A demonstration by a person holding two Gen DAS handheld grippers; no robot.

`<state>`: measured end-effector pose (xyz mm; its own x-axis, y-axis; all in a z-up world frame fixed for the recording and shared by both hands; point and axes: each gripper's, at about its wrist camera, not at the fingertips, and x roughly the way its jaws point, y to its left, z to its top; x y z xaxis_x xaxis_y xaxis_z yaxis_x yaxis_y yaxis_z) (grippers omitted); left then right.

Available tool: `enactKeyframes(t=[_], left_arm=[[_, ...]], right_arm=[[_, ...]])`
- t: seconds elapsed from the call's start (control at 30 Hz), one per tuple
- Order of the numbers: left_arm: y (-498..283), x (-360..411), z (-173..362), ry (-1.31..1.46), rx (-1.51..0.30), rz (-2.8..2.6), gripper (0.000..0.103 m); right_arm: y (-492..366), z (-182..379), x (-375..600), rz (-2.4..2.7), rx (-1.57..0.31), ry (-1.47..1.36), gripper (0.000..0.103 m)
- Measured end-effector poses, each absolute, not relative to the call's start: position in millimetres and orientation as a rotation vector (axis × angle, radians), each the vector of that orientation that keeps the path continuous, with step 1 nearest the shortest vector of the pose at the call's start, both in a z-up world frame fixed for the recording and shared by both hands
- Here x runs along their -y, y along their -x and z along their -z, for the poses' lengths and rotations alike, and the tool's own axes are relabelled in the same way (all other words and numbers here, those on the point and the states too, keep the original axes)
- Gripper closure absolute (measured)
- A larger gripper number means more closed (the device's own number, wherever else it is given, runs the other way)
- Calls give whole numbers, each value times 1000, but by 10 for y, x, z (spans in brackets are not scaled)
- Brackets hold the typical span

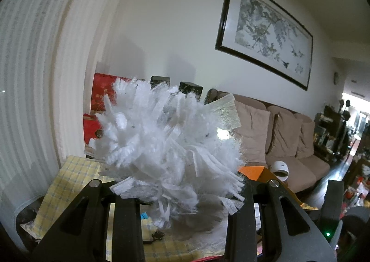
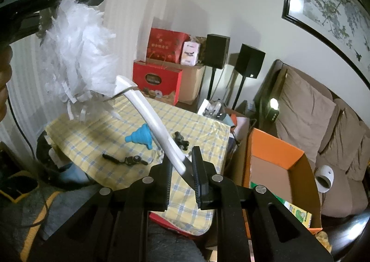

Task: Organize objects

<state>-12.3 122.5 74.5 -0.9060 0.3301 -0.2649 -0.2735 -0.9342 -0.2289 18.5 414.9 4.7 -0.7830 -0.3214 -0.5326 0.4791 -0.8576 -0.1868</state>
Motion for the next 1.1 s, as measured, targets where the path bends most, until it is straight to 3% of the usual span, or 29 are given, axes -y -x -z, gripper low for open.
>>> enactKeyframes(t=[1.1], left_arm=[[236, -1542, -919, 425, 203, -2744, 72]], right_arm=[[-150, -183, -4461, 2653, -405, -662, 88]])
